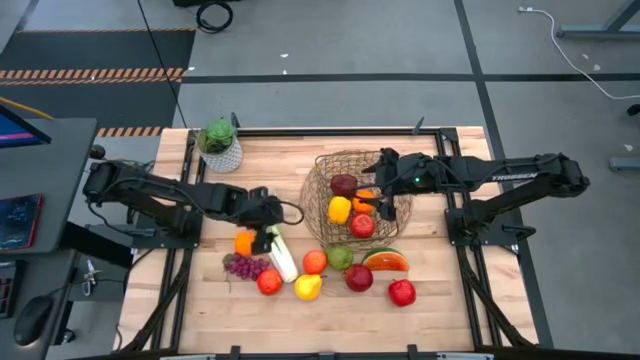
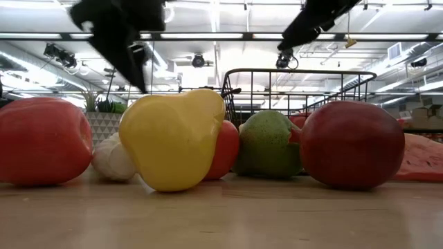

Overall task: Build produce basket
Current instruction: Put the orange into the brown wire basket

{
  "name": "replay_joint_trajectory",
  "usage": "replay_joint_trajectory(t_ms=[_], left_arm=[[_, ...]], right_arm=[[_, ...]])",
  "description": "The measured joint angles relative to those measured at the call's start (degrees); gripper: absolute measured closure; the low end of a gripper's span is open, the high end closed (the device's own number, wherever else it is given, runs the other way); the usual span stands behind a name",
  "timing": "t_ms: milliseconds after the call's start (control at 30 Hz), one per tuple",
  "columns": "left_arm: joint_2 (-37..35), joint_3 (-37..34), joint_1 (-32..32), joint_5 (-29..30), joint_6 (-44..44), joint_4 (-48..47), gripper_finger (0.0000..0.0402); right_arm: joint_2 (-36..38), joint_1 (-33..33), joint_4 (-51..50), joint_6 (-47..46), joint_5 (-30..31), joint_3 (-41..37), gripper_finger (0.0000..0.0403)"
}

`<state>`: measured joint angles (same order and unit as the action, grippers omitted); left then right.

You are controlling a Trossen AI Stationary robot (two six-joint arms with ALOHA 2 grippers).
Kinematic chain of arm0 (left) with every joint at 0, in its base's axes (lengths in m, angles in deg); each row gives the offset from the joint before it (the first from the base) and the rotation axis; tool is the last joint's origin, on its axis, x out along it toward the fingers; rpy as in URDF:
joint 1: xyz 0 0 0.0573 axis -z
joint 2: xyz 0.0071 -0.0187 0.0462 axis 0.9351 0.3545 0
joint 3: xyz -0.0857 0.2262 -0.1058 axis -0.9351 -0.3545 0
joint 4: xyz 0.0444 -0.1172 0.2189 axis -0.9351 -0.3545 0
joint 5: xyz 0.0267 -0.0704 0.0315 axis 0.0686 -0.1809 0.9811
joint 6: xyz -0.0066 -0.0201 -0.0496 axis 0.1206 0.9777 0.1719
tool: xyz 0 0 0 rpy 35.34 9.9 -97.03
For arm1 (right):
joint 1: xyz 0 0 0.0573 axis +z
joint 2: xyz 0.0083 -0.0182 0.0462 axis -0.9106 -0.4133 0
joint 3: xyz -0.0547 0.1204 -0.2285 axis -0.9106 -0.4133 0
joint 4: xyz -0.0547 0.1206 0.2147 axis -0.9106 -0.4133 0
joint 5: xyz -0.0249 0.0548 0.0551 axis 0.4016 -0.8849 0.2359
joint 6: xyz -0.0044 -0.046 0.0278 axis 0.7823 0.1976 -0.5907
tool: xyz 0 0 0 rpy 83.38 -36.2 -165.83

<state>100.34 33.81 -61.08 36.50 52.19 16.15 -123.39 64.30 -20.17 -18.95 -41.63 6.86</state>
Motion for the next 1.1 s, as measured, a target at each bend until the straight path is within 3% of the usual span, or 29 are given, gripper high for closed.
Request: replay_joint_trajectory(t_ms=[167, 567, 833, 1100], left_arm=[[0.0, 0.0, 2.0, -5.8, 9.9, -7.3, 0.0114], [0.0, 0.0, 3.0, -5.7, 34.2, -18.9, 0.0114], [0.0, 0.0, 5.8, 0.3, 54.4, -22.8, 0.0114], [0.0, 0.0, 11.2, 3.5, 67.0, -21.0, 0.0114]], right_arm=[[-0.3, 0.1, 1.3, 1.8, 0.0, 0.0, 0.0007], [-0.3, -2.4, 10.0, 12.2, 0.1, 0.0, 0.0007], [-0.3, -6.7, 16.0, 18.0, 0.2, 0.0, 0.0007], [-0.3, -10.6, 20.9, 21.2, -1.4, 0.0, 0.0007]])
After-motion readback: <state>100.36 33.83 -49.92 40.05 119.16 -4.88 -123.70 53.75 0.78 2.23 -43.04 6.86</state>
